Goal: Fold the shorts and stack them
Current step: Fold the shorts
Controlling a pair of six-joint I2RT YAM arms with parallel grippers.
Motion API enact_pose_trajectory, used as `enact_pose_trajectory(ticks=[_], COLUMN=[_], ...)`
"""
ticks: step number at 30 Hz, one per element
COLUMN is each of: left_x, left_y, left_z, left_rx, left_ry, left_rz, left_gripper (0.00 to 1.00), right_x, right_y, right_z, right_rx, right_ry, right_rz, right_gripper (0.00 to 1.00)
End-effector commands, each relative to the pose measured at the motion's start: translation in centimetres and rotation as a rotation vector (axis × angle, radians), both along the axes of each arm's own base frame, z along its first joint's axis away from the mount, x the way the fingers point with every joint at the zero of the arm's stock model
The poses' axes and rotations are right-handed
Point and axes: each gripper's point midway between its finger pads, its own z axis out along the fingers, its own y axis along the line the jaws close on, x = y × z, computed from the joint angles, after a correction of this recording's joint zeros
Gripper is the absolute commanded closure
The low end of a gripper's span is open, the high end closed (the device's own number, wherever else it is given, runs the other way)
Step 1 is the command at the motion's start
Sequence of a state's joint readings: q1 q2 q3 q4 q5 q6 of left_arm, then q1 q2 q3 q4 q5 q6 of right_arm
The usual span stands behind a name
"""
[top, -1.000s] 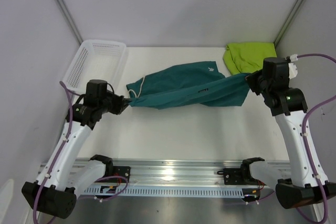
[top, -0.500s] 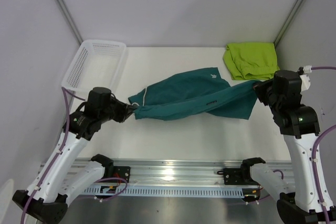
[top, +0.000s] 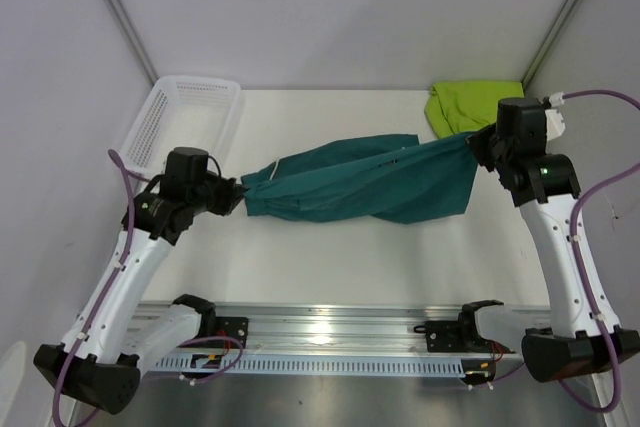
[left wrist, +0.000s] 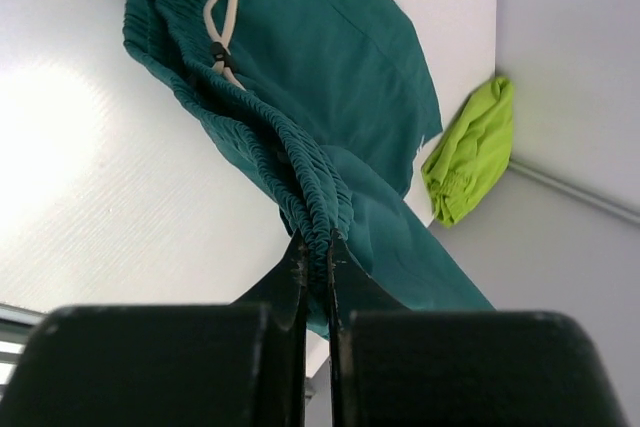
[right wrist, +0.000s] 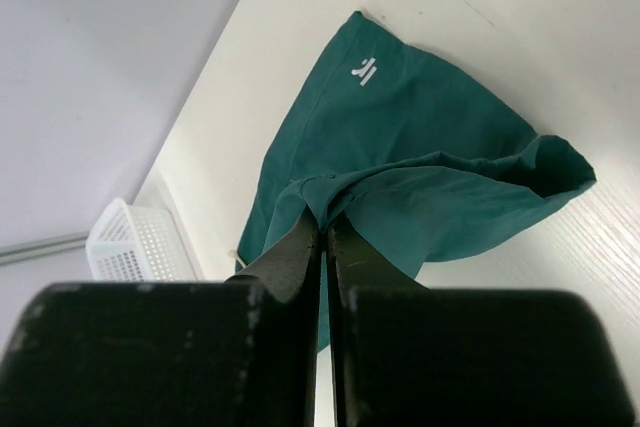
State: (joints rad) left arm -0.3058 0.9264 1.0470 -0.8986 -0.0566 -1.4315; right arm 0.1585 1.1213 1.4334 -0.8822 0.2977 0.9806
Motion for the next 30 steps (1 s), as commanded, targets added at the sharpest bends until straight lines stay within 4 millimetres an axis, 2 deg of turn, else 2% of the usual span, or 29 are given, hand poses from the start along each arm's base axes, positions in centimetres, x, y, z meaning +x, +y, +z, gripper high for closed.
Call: enact_pose_trajectory(ticks=[1,2,6,9,13,17,21,26,29,30], left_x=[1.3,1.6,2.8,3.6,5.4,7.4,9.8,12.5,13.7,14.3], left_y=[1.9,2.0,2.6,3.1,3.7,4.6,4.6,3.9,4.1,4.2], left_z=[0.8,0.4,-0.9,-1.9,-2.1,-2.4,-4.1,-4.2,-4.7,-4.6], left_rx=[0.025,0.025,0.003,-0.007,-0.013,-0.012,-0.021,-0.036,-0.029,-0.029], left_ry=[-0.027,-0.013,0.006,0.028,0.026,0.040,0.086,0.100,0.118,0.109], left_rz=[0.069,0.077,0.105,0.125,0.156,0.191,0.199,0.169,0.179,0.188], left_gripper=[1.00,1.00,1.00,1.00,1.00,1.00,1.00,1.00,1.00,1.00], right_x=[2.7,3.4,6.5,8.0,10.0,12.0,14.0,16.6,17.7,18.2], right_y=[-0.8,-0.6,-0.3,-0.1,0.0,-0.2,-0.7,-0.7,-0.9,-0.9], right_z=[3.3,3.3,1.3,0.3,-2.2,-3.5,-5.0,-6.9,-7.0,-7.6], right_rx=[-0.035,-0.028,-0.017,0.005,0.026,0.018,0.022,0.044,0.054,0.056], right_ry=[-0.115,-0.124,-0.086,-0.074,-0.022,-0.019,0.002,0.002,-0.017,-0.010], right_rz=[-0.010,-0.004,0.013,0.017,0.005,-0.012,-0.026,-0.021,-0.034,-0.037], right_gripper=[1.00,1.00,1.00,1.00,1.00,1.00,1.00,1.00,1.00,1.00])
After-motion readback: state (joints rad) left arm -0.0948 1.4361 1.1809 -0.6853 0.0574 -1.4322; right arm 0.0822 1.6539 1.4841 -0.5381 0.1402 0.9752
